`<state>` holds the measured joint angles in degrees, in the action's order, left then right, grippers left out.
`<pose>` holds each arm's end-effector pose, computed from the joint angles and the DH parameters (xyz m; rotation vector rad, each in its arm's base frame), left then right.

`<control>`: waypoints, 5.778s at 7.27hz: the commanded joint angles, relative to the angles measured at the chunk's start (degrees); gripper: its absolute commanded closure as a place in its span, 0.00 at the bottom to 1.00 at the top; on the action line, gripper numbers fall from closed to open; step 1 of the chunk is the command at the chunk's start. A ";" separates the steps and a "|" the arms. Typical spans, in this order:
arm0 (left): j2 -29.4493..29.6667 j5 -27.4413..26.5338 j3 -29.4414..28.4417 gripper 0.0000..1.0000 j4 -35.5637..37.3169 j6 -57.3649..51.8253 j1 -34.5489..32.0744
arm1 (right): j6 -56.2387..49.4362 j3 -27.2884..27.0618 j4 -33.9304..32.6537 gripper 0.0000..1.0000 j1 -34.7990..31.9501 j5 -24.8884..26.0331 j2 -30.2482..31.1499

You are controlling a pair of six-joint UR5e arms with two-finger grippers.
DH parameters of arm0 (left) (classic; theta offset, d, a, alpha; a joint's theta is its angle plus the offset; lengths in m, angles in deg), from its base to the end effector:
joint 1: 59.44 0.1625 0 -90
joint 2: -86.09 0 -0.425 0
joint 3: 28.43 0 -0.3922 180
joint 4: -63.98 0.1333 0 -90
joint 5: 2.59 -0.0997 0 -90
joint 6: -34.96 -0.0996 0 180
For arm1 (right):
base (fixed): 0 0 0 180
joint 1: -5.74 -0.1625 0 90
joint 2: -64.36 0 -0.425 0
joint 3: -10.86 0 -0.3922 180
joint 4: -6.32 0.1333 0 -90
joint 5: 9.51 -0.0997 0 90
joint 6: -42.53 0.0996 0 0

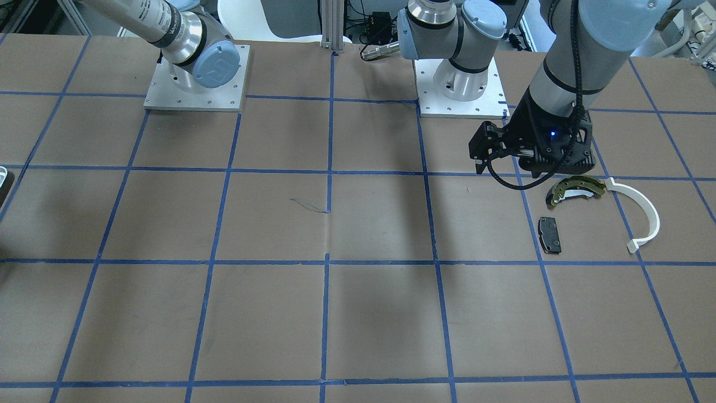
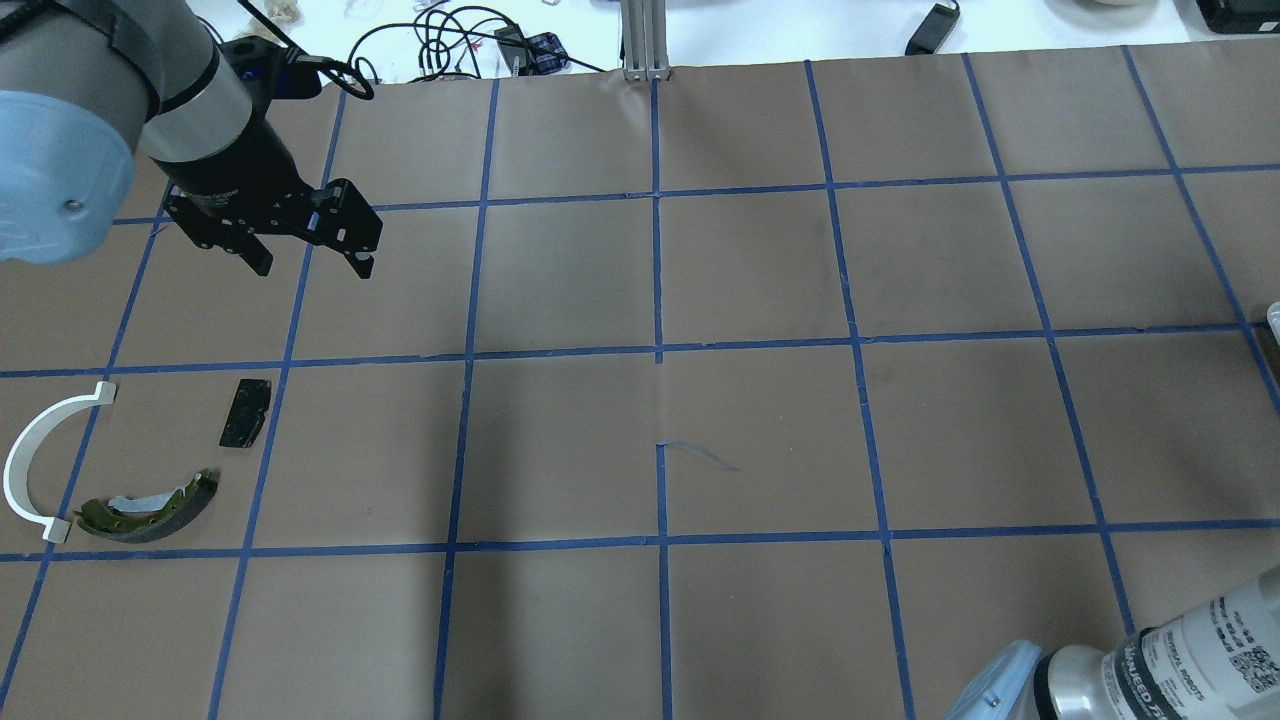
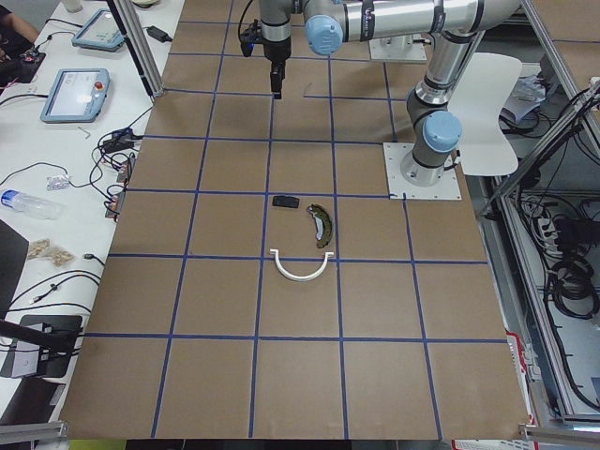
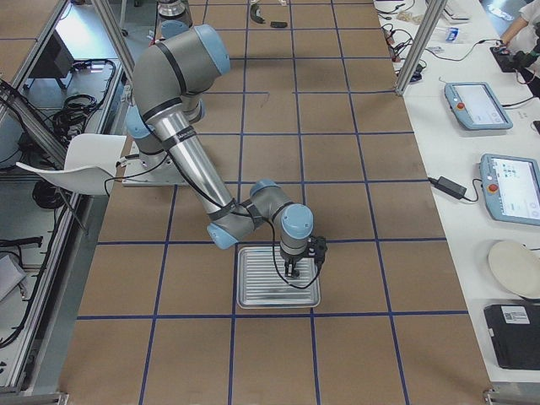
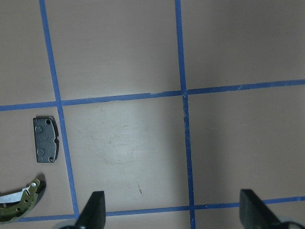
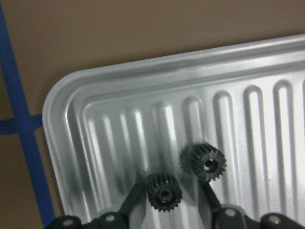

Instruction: Place bearing gear from tray to pile

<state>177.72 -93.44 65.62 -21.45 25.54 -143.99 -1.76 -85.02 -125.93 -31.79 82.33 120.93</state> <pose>-0.0837 -0.5104 0.4470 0.1086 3.1273 0.0331 -0.4301 -0.4944 0.1744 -0.2211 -3.0739 0.0155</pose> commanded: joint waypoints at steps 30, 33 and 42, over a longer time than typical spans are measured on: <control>6.97 1.02 0.86 0.00 5.17 3.94 -1.05 | 49.01 -0.01 21.12 0.00 -52.11 -6.41 20.41; 13.46 1.02 4.03 0.00 16.58 14.05 -11.58 | 31.12 0.34 20.29 0.00 -30.39 -6.84 20.69; 23.32 3.84 10.18 0.22 27.60 15.92 -18.47 | -16.52 0.96 0.50 0.14 -1.34 1.15 0.92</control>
<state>200.66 -89.64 75.39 5.85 41.32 -162.36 -15.81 -84.60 -124.41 -35.52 83.42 123.75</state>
